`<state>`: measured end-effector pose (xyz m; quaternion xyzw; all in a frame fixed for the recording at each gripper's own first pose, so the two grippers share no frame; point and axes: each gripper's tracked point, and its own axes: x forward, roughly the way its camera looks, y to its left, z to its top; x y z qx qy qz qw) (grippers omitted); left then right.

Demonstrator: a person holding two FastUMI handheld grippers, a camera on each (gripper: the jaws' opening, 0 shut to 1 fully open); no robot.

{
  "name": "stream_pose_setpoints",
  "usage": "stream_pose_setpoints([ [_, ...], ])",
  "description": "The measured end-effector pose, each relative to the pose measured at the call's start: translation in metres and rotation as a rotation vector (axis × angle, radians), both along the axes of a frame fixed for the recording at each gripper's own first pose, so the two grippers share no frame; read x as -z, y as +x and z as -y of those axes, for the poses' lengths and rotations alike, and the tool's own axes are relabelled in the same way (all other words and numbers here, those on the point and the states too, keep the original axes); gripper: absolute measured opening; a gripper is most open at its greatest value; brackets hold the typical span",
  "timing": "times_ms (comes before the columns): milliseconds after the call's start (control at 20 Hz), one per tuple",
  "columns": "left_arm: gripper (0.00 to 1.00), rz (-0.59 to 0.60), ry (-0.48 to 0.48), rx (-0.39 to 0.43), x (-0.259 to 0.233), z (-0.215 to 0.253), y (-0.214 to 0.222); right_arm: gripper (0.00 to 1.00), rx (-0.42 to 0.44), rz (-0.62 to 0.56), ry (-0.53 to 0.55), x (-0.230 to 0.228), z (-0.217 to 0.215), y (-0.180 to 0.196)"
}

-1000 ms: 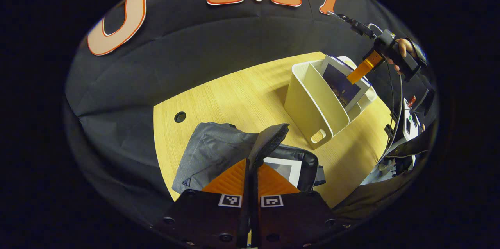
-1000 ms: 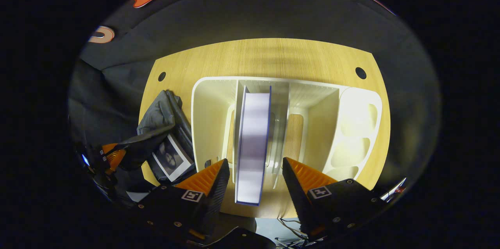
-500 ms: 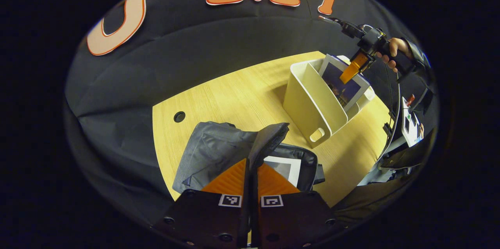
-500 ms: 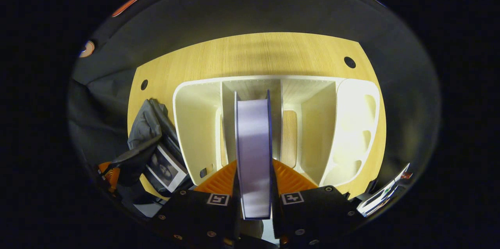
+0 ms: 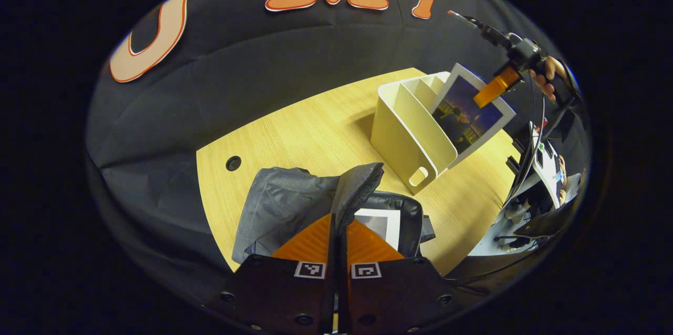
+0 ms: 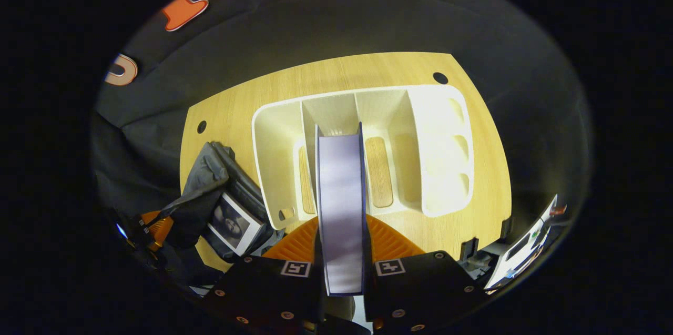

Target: Open the schoolbag, grab two books from the bookshelf and put them into the schoolbag.

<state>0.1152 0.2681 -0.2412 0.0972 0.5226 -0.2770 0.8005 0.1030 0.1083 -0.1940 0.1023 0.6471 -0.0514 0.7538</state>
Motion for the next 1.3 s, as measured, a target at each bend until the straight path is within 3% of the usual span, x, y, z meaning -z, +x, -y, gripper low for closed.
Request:
stream_pose_setpoints([
  [750, 0.04, 0.031, -0.055, 0.109, -0.004, 0.001, -0.01, 0.3, 0.27, 0.111, 0.069, -0.047, -0.033, -0.116],
  [1100, 0.04, 0.042, -0.063, 0.146, -0.007, -0.004, -0.017, 0.3, 0.373, 0.151, 0.179, -0.052, -0.065, -0.161],
  [1300, 0.04, 0.05, -0.064, 0.154, -0.01, -0.006, -0.021, 0.28, 0.402, 0.194, 0.263, -0.052, -0.087, -0.169],
])
